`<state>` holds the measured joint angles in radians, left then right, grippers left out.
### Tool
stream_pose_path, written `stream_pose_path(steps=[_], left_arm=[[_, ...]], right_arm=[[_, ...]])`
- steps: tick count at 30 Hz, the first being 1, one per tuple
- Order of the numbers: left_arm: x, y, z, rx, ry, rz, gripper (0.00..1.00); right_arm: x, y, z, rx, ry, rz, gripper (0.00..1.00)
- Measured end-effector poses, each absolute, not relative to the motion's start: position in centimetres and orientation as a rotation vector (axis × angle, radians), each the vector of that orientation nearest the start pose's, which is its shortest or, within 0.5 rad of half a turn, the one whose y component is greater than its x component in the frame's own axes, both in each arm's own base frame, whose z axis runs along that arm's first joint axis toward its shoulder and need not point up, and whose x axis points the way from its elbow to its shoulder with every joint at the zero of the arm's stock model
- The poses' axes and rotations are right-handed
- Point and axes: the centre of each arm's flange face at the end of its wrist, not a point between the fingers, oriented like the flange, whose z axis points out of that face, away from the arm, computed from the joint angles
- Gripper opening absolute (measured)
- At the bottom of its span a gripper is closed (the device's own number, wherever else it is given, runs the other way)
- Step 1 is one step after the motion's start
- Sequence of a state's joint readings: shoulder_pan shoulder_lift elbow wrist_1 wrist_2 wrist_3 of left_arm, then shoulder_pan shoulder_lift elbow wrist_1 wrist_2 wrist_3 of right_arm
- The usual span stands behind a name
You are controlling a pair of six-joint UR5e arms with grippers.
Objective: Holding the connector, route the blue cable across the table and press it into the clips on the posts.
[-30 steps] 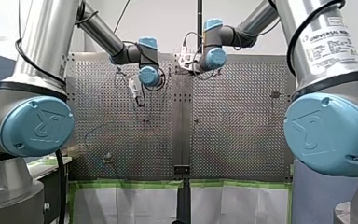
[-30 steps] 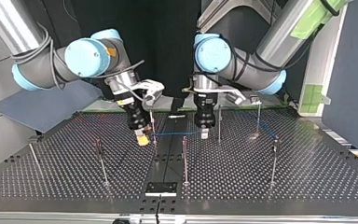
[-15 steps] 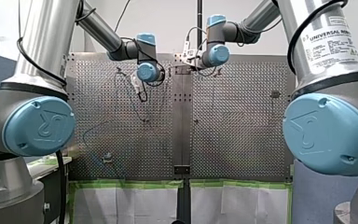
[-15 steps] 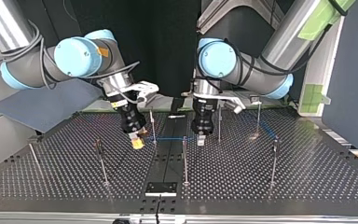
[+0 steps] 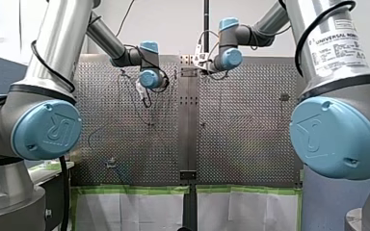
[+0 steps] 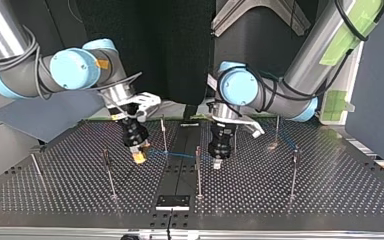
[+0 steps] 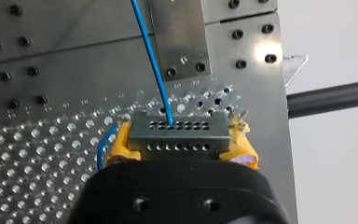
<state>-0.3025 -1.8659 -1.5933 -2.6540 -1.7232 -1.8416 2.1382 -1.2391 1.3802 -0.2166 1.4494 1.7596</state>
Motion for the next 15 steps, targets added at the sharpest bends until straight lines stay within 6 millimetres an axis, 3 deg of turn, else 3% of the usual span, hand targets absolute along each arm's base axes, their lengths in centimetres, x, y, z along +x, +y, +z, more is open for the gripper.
stream_pose_path(steps=[6,15], left_arm=[[56.3,-28.6,38.3,-0.117,1.37,-0.374,0.0],[56.6,-27.5,38.1,-0.121,1.411,-0.335,0.0]], right_arm=[[45.3,-46.9,41.6,1.577,-0.942,1.865,0.0],[44.1,-48.1,41.6,1.558,-0.955,1.85,0.0]])
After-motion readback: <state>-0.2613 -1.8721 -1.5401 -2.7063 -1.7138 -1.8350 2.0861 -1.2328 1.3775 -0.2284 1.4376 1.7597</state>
